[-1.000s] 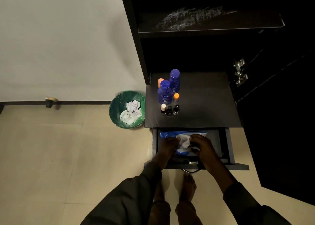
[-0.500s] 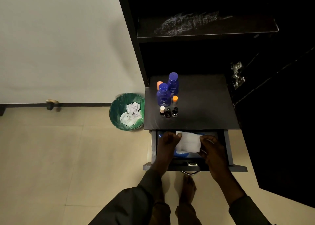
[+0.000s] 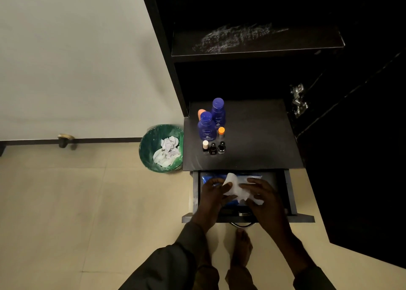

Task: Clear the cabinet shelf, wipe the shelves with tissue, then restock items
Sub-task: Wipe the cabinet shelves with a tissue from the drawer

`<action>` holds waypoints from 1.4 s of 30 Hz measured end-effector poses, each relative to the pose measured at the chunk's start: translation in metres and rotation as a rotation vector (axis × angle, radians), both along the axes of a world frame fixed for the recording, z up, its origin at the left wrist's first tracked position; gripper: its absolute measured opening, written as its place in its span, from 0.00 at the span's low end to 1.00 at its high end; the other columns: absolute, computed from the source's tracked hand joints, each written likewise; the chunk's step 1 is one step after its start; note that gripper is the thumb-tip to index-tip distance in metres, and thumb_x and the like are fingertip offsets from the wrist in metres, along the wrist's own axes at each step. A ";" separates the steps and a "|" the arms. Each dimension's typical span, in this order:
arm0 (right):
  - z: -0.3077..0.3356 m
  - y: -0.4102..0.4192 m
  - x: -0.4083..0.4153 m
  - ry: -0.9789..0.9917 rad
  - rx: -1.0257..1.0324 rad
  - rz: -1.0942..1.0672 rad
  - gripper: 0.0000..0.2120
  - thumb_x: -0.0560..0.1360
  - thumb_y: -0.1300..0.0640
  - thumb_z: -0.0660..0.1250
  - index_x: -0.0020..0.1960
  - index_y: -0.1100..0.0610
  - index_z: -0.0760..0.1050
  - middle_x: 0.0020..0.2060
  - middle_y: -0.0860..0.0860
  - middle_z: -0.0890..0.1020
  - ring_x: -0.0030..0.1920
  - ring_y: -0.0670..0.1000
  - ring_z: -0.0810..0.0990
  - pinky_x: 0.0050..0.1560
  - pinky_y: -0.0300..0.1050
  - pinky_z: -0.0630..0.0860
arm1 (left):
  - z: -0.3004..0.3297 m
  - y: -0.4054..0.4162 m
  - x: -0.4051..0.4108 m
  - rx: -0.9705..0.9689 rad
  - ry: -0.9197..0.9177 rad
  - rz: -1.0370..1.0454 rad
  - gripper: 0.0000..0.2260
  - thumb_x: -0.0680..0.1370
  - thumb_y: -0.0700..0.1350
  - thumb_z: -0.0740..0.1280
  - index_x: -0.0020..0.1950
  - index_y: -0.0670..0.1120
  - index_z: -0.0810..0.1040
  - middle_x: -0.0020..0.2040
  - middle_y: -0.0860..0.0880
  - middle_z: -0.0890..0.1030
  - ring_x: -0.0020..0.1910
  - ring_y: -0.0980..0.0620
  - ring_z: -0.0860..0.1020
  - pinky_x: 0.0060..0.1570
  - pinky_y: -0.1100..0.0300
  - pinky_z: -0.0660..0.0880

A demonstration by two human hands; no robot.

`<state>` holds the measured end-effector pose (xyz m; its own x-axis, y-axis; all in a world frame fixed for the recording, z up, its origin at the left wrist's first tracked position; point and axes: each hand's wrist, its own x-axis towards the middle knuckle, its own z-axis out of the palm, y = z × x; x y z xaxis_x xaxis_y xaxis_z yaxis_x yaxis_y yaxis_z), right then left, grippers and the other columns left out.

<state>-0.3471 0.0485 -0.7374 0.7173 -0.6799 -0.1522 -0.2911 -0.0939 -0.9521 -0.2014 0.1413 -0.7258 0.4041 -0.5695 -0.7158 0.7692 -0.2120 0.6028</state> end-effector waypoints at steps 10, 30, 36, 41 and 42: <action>-0.005 0.001 -0.008 0.058 0.206 -0.162 0.10 0.73 0.59 0.71 0.54 0.58 0.81 0.46 0.36 0.84 0.50 0.43 0.83 0.56 0.54 0.80 | 0.010 0.003 0.002 -0.074 0.059 -0.129 0.13 0.80 0.33 0.64 0.63 0.43 0.75 0.61 0.43 0.77 0.58 0.44 0.80 0.49 0.56 0.83; 0.022 -0.006 -0.003 -0.045 0.524 -0.475 0.13 0.70 0.52 0.73 0.52 0.56 0.81 0.48 0.54 0.85 0.52 0.56 0.84 0.48 0.46 0.82 | 0.012 -0.015 -0.021 0.056 -0.368 -0.407 0.06 0.76 0.43 0.73 0.51 0.47 0.79 0.50 0.51 0.83 0.47 0.61 0.82 0.47 0.66 0.79; 0.026 -0.008 0.006 0.026 0.512 -0.439 0.06 0.76 0.58 0.69 0.53 0.52 0.80 0.49 0.53 0.84 0.49 0.51 0.83 0.42 0.41 0.78 | 0.012 -0.023 -0.038 -0.029 -0.359 -0.399 0.21 0.71 0.42 0.78 0.61 0.51 0.77 0.56 0.54 0.83 0.58 0.57 0.81 0.52 0.67 0.78; 0.029 -0.012 0.002 0.060 0.499 -0.338 0.08 0.76 0.61 0.68 0.52 0.50 0.80 0.46 0.46 0.84 0.47 0.46 0.83 0.38 0.33 0.78 | 0.020 -0.020 -0.041 -0.081 -0.241 -0.325 0.08 0.82 0.44 0.65 0.59 0.52 0.78 0.51 0.54 0.85 0.53 0.57 0.84 0.50 0.64 0.80; 0.030 -0.012 0.002 0.086 0.471 -0.292 0.09 0.76 0.61 0.68 0.52 0.49 0.80 0.46 0.46 0.84 0.48 0.45 0.84 0.39 0.33 0.78 | 0.024 -0.019 -0.041 -0.063 -0.227 -0.315 0.06 0.82 0.44 0.64 0.57 0.53 0.78 0.48 0.56 0.85 0.49 0.61 0.84 0.47 0.66 0.79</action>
